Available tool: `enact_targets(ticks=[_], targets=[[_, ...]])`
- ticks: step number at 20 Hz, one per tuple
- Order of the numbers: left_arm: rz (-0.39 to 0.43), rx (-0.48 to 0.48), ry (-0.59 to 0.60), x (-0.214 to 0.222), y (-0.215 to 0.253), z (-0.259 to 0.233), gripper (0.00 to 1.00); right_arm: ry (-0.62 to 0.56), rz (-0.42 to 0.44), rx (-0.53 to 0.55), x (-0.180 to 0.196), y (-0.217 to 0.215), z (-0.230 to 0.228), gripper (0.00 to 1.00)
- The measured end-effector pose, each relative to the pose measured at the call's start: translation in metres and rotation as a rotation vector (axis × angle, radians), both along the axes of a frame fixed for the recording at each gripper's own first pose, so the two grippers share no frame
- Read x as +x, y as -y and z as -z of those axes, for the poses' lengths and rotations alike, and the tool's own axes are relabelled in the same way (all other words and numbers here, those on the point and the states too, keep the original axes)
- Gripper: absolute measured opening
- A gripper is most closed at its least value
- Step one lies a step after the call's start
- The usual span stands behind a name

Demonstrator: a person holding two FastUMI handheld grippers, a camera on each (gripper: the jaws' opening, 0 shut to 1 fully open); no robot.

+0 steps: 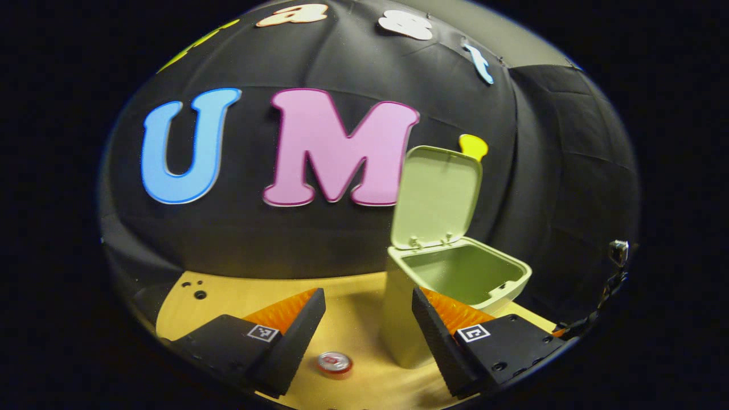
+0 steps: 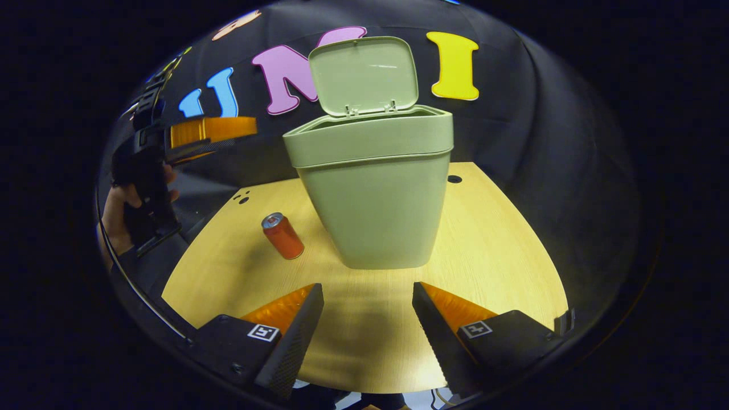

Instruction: Press the lid of the desktop garbage bin to open it, pick up the crumpled paper on the desktop and throw it into the bin, then pick up the pop can on the desktop and drop it into the bin, and finally close the garbage bin lid.

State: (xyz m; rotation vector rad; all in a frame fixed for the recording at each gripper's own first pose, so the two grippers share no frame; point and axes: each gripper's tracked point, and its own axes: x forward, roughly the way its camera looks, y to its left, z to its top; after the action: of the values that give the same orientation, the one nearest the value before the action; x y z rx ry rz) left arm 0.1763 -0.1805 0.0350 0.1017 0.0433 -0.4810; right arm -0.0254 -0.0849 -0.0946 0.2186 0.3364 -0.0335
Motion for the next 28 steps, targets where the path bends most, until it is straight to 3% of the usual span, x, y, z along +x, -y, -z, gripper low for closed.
enact_targets(ticks=[6, 11, 18, 24, 28], targets=[[-0.194, -0.071, -0.055, -0.012, -0.104, 0.029, 0.98, -0.034, -0.082, -0.024, 0.014, -0.038, 0.003, 0.99], [-0.311, -0.047, -0.094, -0.041, -0.182, 0.060, 0.96, -0.015, -0.155, -0.086, 0.039, -0.082, 0.000, 0.99], [-0.432, -0.105, -0.171, -0.080, -0.262, 0.106, 0.96, -0.034, -0.253, -0.124, 0.080, -0.152, 0.007, 0.99], [-0.515, -0.127, -0.263, -0.109, -0.321, 0.160, 0.96, -0.060, -0.253, -0.139, 0.128, -0.190, 0.010, 0.99], [-0.547, -0.137, -0.262, -0.111, -0.343, 0.171, 0.96, -0.076, -0.244, -0.169, 0.159, -0.200, 0.016, 0.99]])
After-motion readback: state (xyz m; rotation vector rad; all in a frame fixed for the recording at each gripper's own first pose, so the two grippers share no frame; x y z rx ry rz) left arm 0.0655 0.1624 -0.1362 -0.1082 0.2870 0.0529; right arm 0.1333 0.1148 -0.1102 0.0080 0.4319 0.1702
